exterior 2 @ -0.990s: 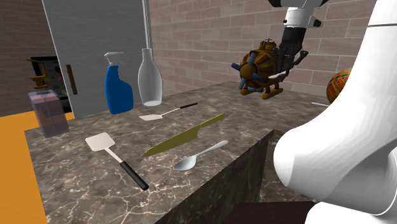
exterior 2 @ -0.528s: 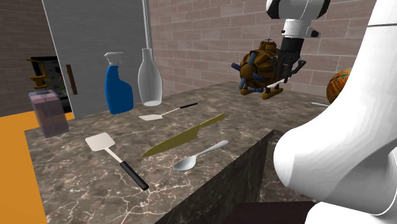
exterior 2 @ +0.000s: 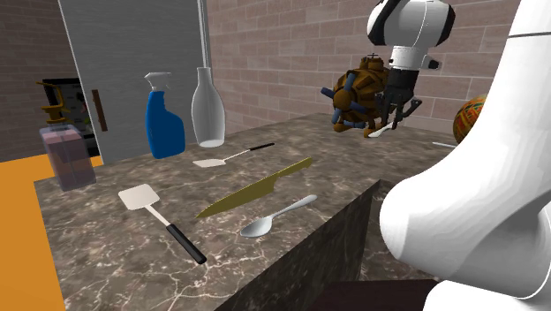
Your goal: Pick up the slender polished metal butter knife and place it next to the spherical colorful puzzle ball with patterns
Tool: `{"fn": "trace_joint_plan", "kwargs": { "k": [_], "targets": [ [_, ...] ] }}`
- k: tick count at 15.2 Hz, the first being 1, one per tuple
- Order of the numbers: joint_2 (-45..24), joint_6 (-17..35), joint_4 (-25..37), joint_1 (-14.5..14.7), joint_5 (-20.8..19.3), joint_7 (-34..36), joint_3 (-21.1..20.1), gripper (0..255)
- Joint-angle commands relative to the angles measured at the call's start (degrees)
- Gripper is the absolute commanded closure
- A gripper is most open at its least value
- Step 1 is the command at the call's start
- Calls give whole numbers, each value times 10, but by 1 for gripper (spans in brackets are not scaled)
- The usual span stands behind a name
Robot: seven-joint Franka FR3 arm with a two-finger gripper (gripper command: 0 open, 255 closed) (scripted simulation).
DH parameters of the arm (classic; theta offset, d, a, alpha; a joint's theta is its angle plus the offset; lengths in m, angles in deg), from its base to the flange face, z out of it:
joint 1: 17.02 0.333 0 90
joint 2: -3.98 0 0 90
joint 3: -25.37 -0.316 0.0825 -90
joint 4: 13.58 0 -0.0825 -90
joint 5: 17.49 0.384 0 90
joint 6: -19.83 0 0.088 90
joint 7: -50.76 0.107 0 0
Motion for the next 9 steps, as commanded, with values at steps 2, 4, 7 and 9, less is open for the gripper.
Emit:
{"fn": "trace_joint_plan", "kwargs": {
  "k": [2, 4, 7, 9],
  "targets": [
    [-4, 23, -19, 0, 1, -2, 0, 255],
    [-8, 38, -30, 1, 1, -3, -1, 255],
    [-15, 60, -45, 1, 1, -4, -1, 255],
    [-20, 75, -55, 1, 1, -5, -1, 255]
  ]
}}
